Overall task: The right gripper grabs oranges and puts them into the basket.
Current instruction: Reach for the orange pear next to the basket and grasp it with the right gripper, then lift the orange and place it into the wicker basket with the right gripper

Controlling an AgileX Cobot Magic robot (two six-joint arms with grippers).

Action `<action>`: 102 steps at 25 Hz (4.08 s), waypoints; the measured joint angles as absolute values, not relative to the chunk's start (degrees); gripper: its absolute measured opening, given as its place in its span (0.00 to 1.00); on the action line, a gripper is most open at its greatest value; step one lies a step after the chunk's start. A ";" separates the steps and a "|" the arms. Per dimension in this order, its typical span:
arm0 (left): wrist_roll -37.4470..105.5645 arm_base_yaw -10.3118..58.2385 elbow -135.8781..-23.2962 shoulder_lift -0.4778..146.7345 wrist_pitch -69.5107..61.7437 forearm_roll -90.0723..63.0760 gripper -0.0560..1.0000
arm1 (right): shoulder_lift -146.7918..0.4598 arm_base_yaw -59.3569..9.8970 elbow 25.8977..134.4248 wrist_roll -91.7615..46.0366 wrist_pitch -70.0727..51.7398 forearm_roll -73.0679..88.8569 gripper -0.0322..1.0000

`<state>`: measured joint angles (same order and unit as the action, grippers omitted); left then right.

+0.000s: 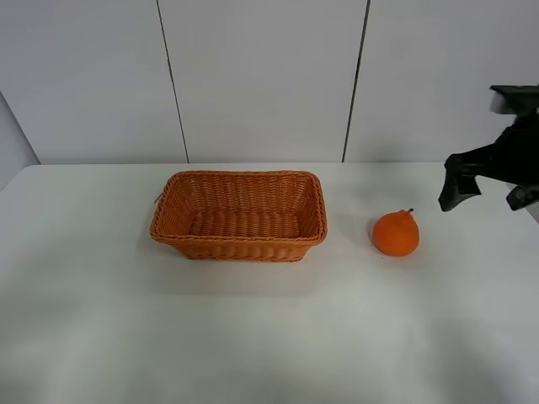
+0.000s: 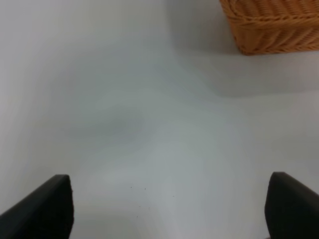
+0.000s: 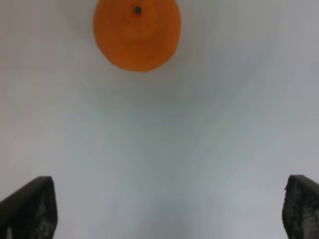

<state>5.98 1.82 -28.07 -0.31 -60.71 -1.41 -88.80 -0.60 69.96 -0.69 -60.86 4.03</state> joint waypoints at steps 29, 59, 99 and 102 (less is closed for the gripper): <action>5.98 1.82 -28.07 -0.31 -60.71 -1.41 0.89 | -126.02 -5.24 88.00 -0.92 -54.55 4.25 0.70; 5.98 1.82 -28.07 -0.31 -60.71 -1.41 0.89 | -112.45 -6.54 105.63 -4.08 -69.80 3.81 0.13; 5.98 1.82 -28.07 -0.31 -60.71 -1.41 0.89 | -133.31 -35.13 114.58 -0.87 -54.05 4.92 0.69; 5.98 1.82 -28.07 -0.31 -60.71 -1.41 0.89 | -133.22 -35.13 119.31 -0.87 -58.56 4.92 0.70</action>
<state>5.98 1.82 -28.07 -0.31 -60.71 -1.41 -133.22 -35.13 119.31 -0.87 -58.56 4.92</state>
